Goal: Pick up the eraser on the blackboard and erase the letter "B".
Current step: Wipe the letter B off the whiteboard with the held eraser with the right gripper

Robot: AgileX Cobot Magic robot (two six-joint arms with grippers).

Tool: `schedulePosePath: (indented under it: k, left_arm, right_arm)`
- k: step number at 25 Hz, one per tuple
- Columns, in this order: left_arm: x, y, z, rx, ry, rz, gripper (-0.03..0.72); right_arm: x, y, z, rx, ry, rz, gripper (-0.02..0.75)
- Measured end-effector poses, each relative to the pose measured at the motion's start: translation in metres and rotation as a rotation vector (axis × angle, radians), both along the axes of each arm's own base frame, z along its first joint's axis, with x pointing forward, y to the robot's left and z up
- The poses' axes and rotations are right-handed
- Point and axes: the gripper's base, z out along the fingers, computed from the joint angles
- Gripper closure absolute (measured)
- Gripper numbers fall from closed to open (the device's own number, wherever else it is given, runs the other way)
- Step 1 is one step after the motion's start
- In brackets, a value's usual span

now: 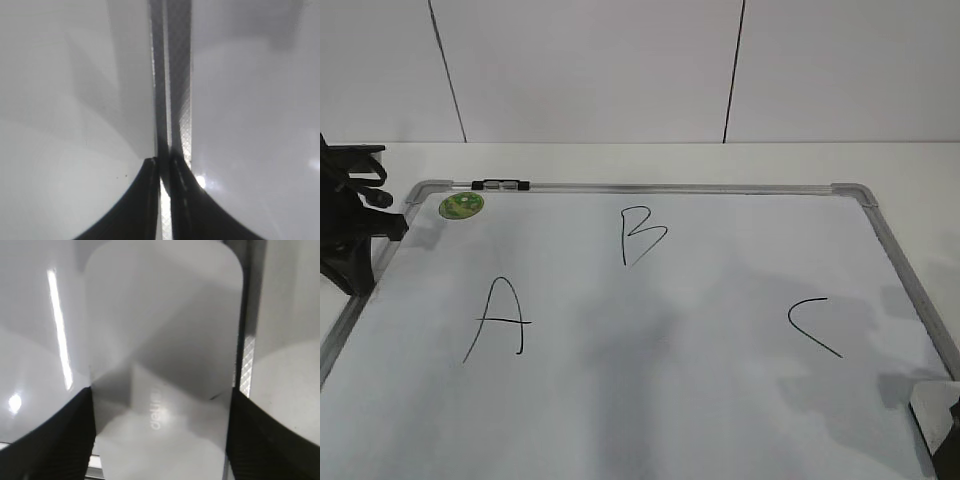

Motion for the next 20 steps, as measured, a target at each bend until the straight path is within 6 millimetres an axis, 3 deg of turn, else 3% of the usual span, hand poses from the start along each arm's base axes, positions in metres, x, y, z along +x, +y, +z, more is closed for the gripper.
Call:
schedulePosePath:
  k: [12, 15, 20]
  left_arm:
    - [0.0, 0.0, 0.0, 0.0, 0.0, 0.0, 0.663]
    - [0.0, 0.0, 0.0, 0.0, 0.0, 0.0, 0.662]
    - [0.0, 0.0, 0.0, 0.0, 0.0, 0.0, 0.659]
  right_arm:
    - [0.001, 0.0, 0.003, 0.004, 0.017, 0.01, 0.201]
    - [0.008, 0.0, 0.016, -0.001, 0.028, 0.024, 0.201]
    - [0.031, -0.001, 0.056, -0.007, -0.013, 0.005, 0.201]
